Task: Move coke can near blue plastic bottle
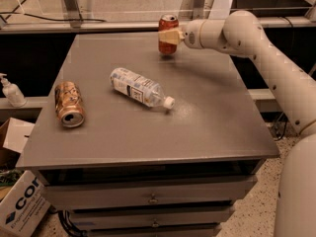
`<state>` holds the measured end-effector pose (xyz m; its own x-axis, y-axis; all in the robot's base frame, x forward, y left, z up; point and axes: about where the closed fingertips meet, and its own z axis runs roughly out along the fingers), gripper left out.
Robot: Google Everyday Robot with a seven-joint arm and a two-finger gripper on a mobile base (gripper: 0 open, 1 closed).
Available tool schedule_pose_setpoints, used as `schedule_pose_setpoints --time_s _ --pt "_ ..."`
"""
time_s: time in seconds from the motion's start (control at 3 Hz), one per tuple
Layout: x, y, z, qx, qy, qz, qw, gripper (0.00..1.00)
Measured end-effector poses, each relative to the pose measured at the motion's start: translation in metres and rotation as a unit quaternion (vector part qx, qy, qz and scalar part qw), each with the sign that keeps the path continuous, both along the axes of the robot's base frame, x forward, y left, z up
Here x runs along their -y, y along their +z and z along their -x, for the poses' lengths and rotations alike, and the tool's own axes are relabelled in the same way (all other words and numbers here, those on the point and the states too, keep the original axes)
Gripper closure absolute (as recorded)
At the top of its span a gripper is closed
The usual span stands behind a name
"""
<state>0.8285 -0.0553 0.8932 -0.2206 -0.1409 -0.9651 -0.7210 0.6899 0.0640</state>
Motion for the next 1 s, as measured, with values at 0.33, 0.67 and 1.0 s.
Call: schedule_pose_setpoints --time_s 0.33,0.67,1.0 --pt "-0.005 0.021 0.053 0.013 0.052 0.019 0.9984 1.00" --pt "-0.005 0.028 0.115 0.000 0.094 0.046 0.9945 1.00" --pt "0.000 0.012 0.171 -0.026 0.123 0.061 0.9901 1.00"
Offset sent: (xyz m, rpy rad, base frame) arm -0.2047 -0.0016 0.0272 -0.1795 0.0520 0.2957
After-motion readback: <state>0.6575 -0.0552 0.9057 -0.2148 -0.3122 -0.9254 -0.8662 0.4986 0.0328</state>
